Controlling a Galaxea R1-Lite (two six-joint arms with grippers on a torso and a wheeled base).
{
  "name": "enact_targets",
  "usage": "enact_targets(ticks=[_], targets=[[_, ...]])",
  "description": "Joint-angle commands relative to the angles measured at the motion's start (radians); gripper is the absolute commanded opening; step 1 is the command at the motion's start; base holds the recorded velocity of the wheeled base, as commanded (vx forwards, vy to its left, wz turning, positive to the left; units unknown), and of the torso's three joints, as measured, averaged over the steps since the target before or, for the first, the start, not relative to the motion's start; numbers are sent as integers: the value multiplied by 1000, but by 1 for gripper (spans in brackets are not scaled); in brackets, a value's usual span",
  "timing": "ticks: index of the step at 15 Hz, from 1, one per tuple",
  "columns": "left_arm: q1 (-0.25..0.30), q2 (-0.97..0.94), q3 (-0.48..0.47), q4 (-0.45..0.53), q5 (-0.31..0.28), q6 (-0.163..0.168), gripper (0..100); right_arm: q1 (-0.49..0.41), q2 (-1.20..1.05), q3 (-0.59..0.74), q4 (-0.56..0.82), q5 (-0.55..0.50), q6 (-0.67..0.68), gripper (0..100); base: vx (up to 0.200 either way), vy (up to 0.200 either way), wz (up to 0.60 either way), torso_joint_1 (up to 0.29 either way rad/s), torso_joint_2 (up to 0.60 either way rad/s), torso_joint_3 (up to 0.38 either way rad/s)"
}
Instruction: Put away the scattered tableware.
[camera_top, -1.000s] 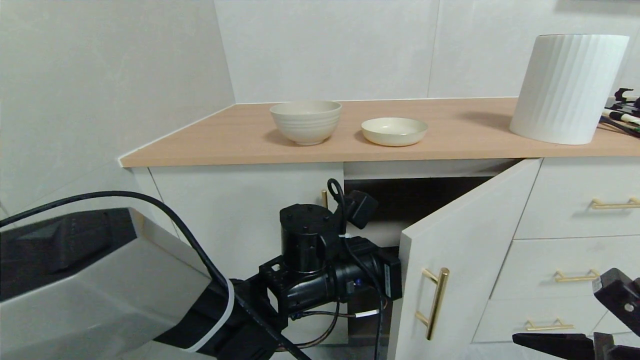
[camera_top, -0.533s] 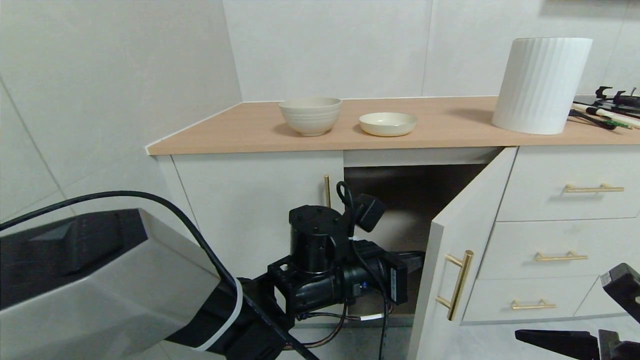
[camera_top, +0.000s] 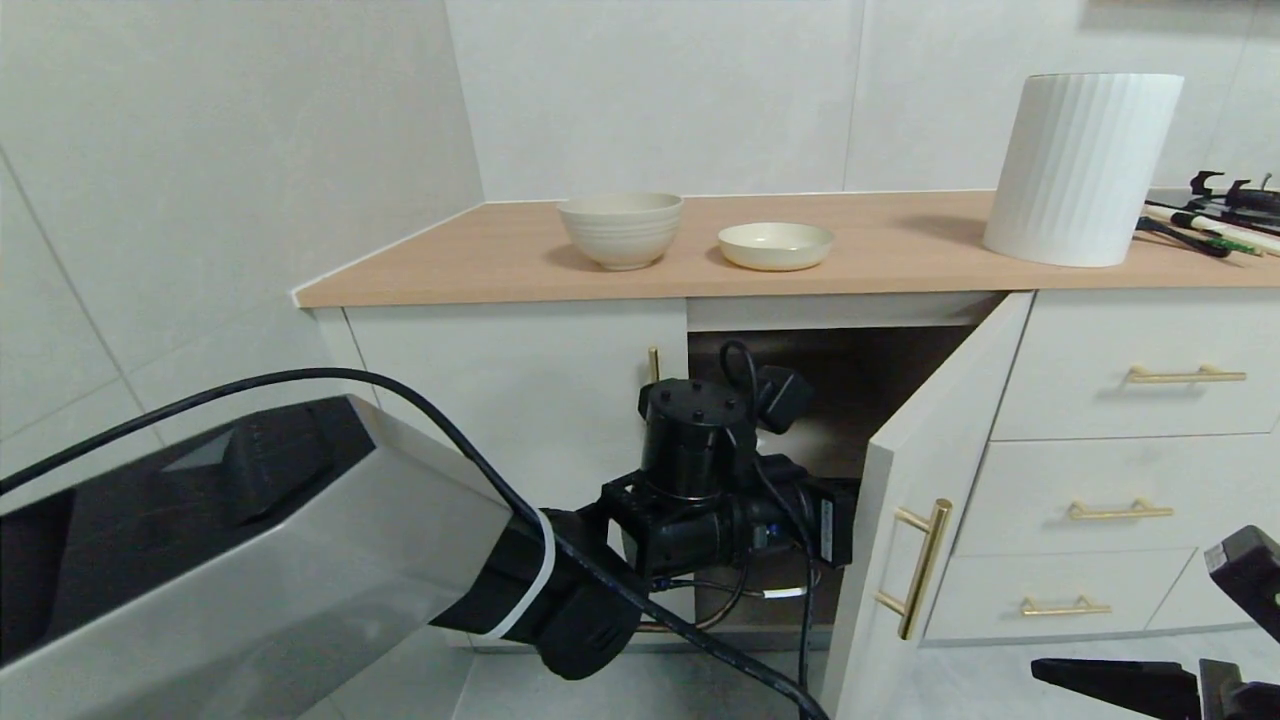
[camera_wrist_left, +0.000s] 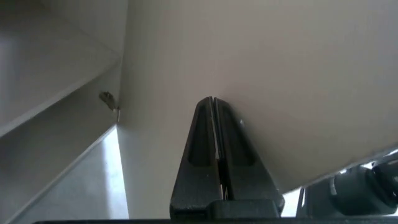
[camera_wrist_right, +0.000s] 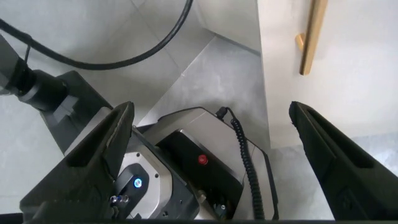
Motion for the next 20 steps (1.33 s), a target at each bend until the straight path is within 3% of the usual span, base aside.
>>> enact_targets(ticks=[1,8,9,11,13,15,17,18,19,20], targets=[[-2,8,-14,0,0,-1,0,0,3,0,0,1,0,100,-200,0,0,2,-2,-2],[-2,51,-101,56,7,-1,0,0,-2,2,0,2,0,100,-29,0,0,2,1,0],[-7,63,-126,76,40,1,0,0,-3,0,0,2,0,100,0,0,0,0,0,0],[-38,94,-186,121,175,4,0,2,-8,0,0,2,0,100,0,0,0,0,0,0],[-76,86,-195,132,196,6,0,2,-19,0,0,4,0,100,0,0,0,0,0,0],[-125,40,-172,127,187,4,0,5,-65,0,3,59,0,100,0,0,0,0,0,0],[-165,-41,-97,122,86,-1,0,5,-151,9,11,165,0,100,0,0,0,0,0,0],[-170,-107,-29,124,-20,-2,0,3,-206,9,32,237,0,100,0,0,0,0,0,0],[-159,-115,-20,124,-20,-1,0,3,-218,-2,57,240,-1,100,0,0,0,0,0,0],[-125,-112,-20,122,29,1,0,3,-215,-3,60,238,-1,100,0,0,0,0,0,0]])
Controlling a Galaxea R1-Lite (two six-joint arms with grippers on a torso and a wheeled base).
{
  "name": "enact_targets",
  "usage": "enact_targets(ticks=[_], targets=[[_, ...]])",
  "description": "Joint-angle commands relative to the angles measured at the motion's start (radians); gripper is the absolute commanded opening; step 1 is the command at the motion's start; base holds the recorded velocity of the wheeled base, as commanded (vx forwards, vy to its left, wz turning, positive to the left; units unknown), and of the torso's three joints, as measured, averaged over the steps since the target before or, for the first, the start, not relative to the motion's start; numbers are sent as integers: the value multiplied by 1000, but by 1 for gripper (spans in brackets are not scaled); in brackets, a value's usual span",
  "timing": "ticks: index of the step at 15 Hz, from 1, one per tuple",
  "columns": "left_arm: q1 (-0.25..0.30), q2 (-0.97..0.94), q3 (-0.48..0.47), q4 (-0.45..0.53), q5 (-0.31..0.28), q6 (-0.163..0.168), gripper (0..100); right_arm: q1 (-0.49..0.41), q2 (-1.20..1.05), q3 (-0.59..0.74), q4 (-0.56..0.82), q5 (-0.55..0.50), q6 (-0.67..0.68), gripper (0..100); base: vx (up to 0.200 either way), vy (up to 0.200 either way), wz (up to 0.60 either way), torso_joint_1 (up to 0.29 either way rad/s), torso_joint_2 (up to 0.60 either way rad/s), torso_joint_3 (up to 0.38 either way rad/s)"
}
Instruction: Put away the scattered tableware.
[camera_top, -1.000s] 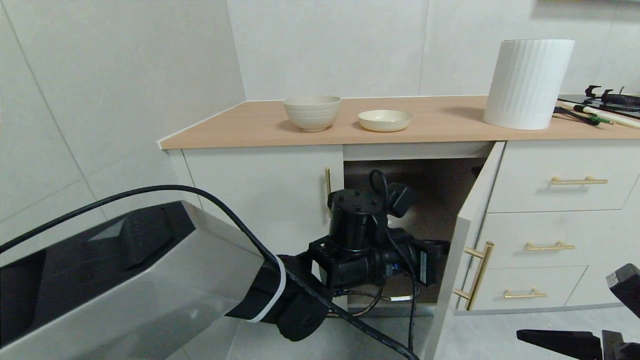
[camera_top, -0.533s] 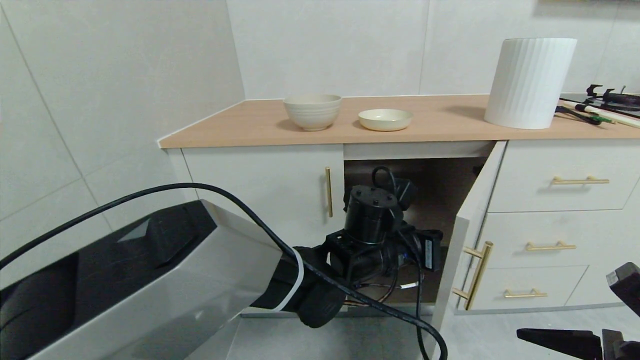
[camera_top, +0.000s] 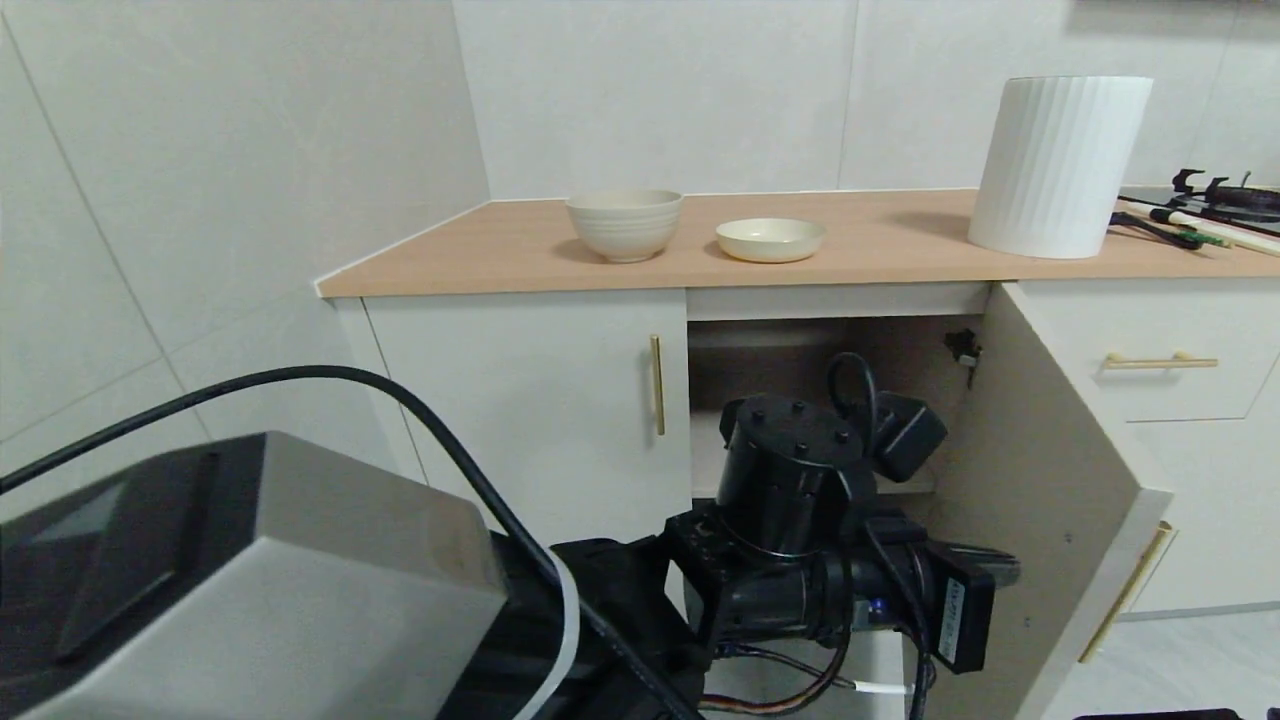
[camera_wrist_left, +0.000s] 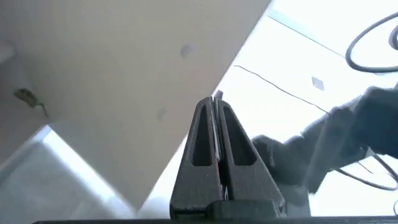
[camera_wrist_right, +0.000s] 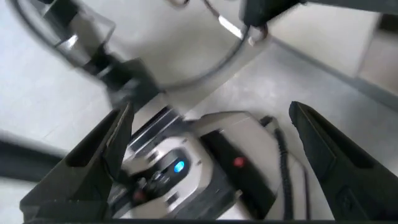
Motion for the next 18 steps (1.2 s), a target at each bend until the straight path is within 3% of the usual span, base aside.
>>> enact_targets(ticks=[1,5,7,9,10,12,13,14,17,18], targets=[[45,-45,22,-1,66,1,0,-1,-40,-5,1,0,0,100,0,0,0,0,0,0],[188,-158,142,-41,94,-1,0,-11,14,-30,1,-62,0,100,0,0,0,0,0,0],[260,-315,292,-33,99,1,0,-15,86,-76,1,-181,0,100,0,0,0,0,0,0],[312,-422,418,-35,111,4,0,-17,133,-115,3,-225,0,100,0,0,0,0,0,0],[386,-531,553,-36,111,5,0,-32,213,-157,3,-274,-14,100,0,0,0,0,0,0],[533,-651,686,-32,108,11,0,-60,359,-240,-6,-348,-86,100,0,0,0,0,0,0],[611,-694,725,-24,108,14,0,-60,425,-303,-6,-362,-97,100,0,0,0,0,0,0],[651,-714,735,-15,105,14,0,-60,462,-352,-6,-362,-97,100,0,0,0,0,0,0],[685,-763,732,34,105,16,0,-110,555,-531,21,-354,-101,100,0,0,0,0,0,0],[685,-757,720,53,105,24,100,-126,577,-565,61,-354,-101,100,0,0,0,0,0,0]])
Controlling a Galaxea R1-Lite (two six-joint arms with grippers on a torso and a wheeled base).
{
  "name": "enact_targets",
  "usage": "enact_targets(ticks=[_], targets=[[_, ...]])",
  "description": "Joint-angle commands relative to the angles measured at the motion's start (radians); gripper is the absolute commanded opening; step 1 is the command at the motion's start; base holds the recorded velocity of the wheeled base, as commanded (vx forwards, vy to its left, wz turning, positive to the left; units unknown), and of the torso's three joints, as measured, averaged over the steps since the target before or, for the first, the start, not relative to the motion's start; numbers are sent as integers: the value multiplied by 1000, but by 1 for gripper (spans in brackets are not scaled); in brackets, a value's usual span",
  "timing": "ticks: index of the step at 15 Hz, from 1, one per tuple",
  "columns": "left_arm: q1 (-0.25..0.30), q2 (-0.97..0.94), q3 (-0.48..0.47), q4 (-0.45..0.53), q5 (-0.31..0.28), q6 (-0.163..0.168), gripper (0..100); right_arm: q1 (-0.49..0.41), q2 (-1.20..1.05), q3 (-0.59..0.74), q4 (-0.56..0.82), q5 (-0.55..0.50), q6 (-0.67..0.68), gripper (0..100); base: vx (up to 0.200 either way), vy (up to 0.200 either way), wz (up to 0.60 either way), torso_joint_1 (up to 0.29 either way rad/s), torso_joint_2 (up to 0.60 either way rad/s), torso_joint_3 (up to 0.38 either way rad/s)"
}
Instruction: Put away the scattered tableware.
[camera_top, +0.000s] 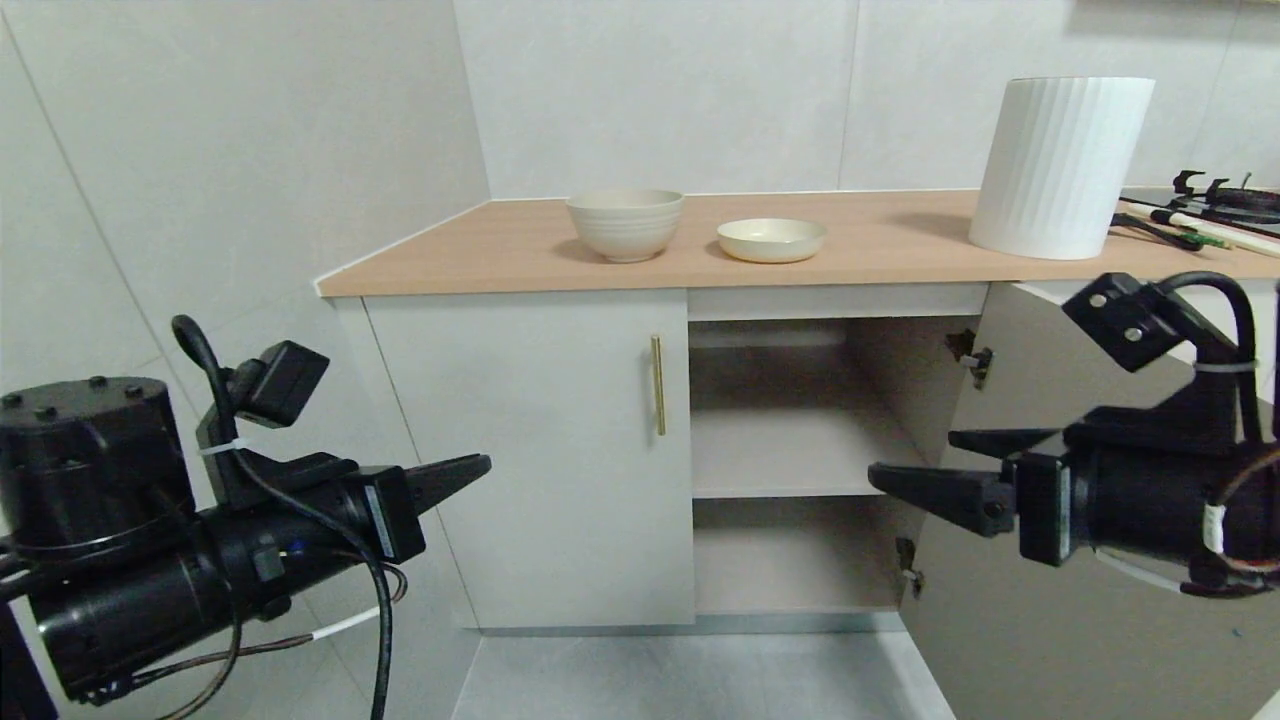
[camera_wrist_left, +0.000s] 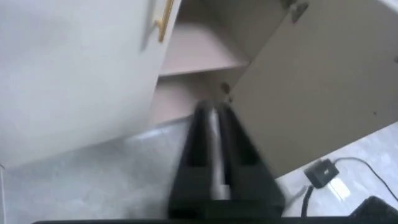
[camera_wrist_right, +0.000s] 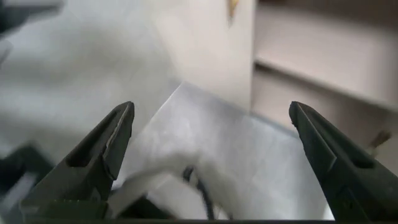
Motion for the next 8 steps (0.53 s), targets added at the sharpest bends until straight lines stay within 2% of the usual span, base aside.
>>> enact_targets(ticks=[1,3,4,8], targets=[[15,-29,-24,19,0,7,100,-36,105,-99,62,2,-2,100,0,0,0,0,0,0],[42,-7,-56,22,0,8,100,-51,122,-114,91,2,3,100,0,0,0,0,0,0],[61,1,-78,25,0,4,100,-68,139,-127,151,-7,9,100,0,0,0,0,0,0],[62,-26,-64,24,0,7,100,-102,138,-139,180,-6,39,100,0,0,0,0,0,0]])
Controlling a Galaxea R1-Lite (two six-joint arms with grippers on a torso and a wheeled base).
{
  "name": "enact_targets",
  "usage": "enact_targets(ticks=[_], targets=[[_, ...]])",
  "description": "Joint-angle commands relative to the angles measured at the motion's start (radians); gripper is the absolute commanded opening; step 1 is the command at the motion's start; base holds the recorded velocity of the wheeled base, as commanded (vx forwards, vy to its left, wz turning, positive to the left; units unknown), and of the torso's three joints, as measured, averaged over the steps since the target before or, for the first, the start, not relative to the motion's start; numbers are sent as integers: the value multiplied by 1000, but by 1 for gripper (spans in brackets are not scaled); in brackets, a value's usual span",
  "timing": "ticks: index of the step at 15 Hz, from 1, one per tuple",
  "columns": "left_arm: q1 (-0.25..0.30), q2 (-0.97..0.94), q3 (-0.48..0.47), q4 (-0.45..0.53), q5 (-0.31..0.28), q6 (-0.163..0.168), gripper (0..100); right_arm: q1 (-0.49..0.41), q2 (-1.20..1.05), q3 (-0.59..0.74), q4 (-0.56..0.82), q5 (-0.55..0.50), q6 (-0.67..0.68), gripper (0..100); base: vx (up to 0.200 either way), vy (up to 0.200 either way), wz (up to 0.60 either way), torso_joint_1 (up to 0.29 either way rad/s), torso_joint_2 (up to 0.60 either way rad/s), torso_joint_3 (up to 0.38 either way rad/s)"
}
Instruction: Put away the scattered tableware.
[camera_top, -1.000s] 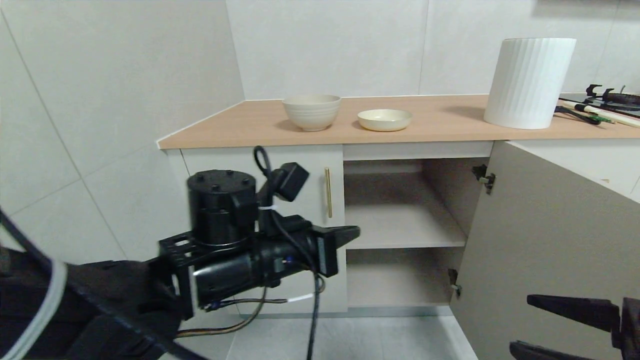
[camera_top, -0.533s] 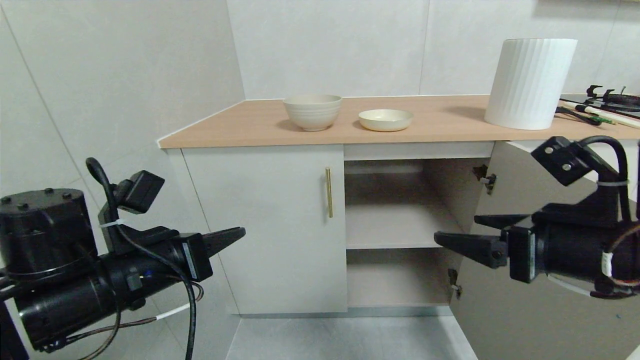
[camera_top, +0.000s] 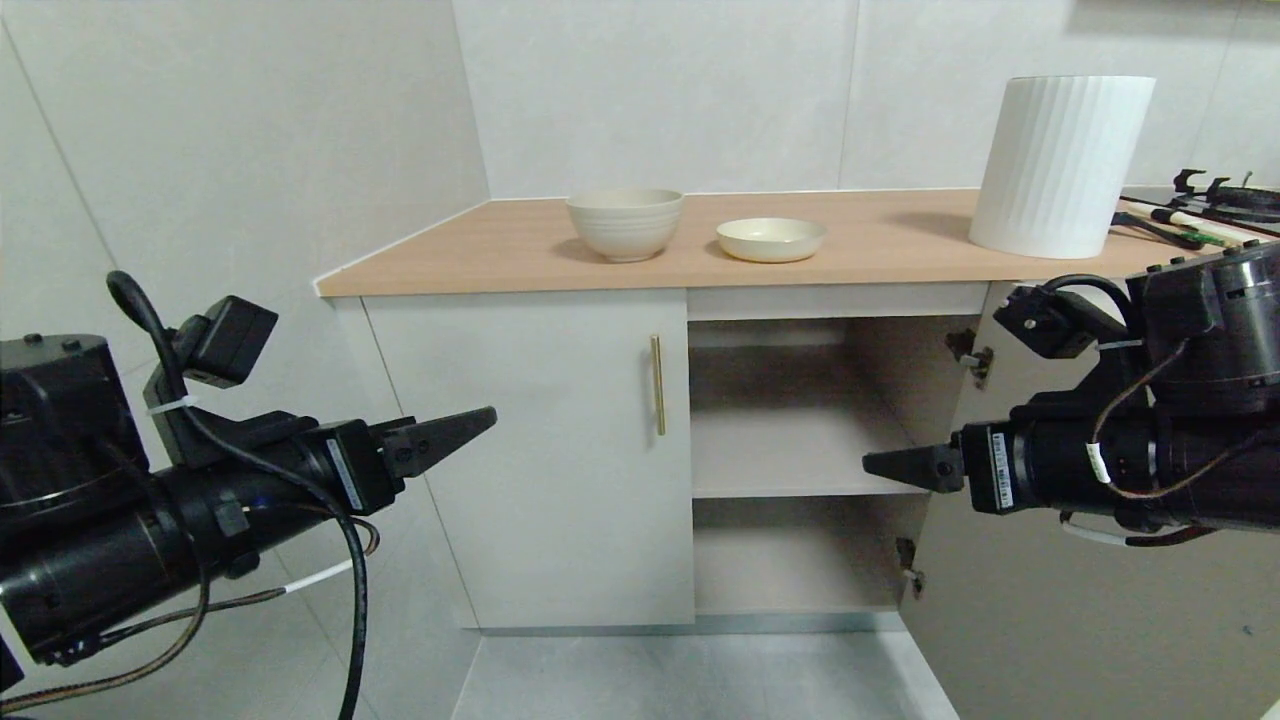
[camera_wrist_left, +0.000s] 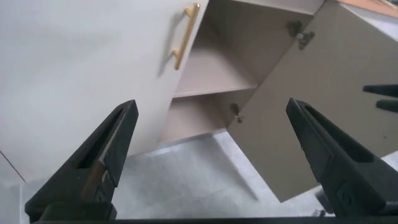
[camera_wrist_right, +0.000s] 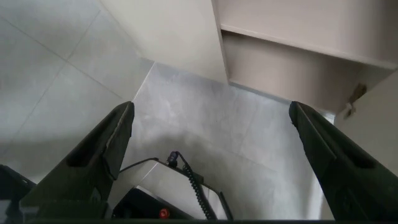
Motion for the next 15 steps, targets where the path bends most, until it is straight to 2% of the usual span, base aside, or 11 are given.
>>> enact_targets(ticks=[1,5,15], targets=[[1,-9,2,-1,0,1,100,-6,4,-1,-1,0,1,100,0,0,0,0,0,0],[1,-7,4,-4,1,15,100,-7,-13,4,0,-3,-3,100,0,0,0,0,0,0],[16,2,1,-3,1,16,100,-7,-18,16,-3,0,-6,100,200,0,0,1,3,3]])
